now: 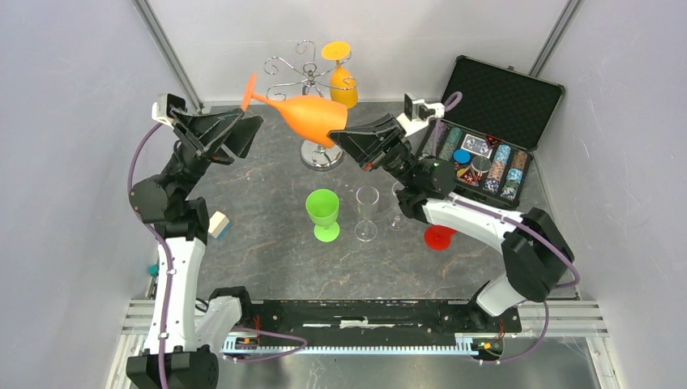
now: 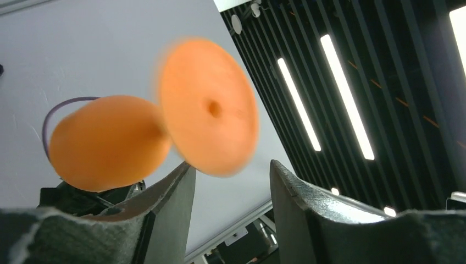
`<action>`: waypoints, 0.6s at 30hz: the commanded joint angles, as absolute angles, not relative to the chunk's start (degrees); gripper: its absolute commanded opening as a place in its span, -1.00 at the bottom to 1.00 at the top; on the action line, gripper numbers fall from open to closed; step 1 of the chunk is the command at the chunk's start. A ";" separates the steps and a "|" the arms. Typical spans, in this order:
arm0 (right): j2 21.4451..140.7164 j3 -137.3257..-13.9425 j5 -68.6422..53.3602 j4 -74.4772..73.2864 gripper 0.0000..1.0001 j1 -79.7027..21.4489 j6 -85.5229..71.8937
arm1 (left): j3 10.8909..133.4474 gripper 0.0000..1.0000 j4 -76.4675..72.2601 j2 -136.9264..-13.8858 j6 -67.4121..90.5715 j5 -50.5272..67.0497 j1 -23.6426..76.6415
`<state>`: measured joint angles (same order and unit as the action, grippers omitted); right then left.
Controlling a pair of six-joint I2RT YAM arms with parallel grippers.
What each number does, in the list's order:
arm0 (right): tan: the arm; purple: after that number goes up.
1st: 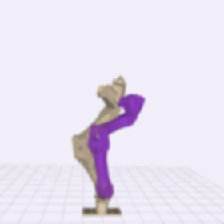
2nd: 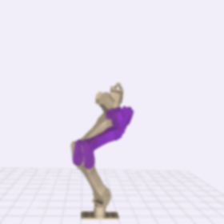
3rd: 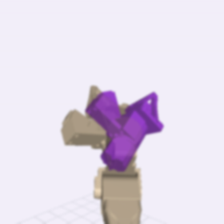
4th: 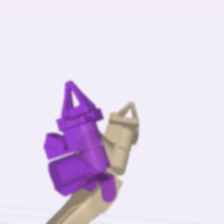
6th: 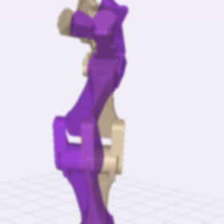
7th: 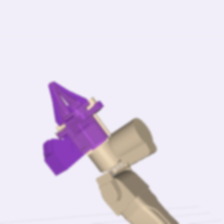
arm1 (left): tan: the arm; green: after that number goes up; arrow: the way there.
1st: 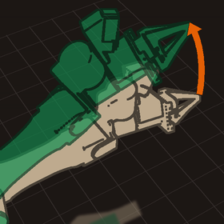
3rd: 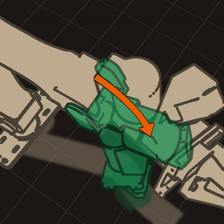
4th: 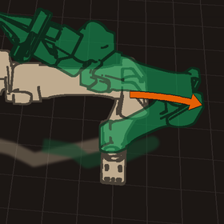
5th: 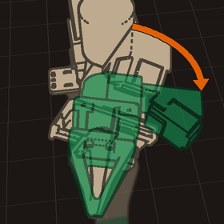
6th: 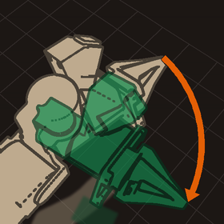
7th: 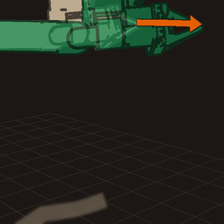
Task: Take the wine glass off the wine glass rack
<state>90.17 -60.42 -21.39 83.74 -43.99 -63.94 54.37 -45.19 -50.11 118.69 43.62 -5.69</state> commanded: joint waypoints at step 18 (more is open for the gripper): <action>82.80 -74.49 -5.49 15.15 -0.99 -54.35 -13.38 | 96.30 0.85 46.01 -49.86 33.25 23.39 -5.63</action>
